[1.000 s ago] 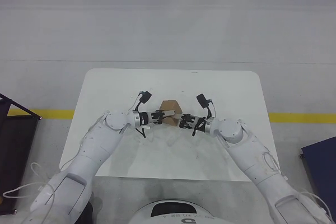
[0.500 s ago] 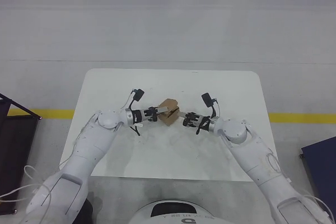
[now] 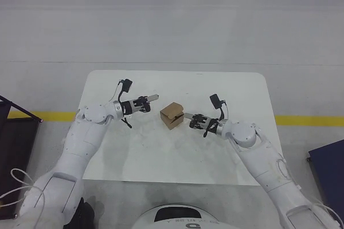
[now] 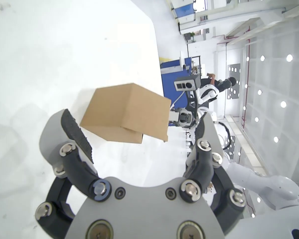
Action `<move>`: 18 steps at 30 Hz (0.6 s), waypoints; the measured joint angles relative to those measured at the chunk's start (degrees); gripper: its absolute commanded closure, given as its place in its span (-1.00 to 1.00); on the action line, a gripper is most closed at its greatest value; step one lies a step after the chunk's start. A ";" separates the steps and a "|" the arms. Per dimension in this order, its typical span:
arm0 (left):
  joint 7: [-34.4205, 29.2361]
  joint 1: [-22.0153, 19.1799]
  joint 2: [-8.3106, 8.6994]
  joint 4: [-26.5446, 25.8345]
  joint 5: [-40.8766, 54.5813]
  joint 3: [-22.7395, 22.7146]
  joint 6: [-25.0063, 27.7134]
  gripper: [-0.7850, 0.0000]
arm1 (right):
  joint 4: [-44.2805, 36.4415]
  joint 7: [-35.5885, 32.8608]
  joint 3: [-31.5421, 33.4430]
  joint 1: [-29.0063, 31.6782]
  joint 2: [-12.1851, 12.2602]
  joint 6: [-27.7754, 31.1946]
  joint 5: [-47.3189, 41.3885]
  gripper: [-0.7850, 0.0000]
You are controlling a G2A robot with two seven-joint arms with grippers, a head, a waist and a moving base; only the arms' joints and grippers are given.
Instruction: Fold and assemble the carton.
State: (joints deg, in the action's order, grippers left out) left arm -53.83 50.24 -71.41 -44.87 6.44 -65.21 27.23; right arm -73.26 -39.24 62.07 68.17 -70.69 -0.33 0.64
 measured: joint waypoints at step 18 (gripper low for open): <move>0.16 -4.91 -8.22 15.25 11.32 11.19 2.61 -1.00 | -7.17 0.68 5.90 7.01 1.87 0.28 0.35 -0.21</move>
State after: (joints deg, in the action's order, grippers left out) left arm -53.67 45.33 -79.62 -29.62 17.76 -54.02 29.84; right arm -80.43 -38.56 67.97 75.18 -68.82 -0.05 0.99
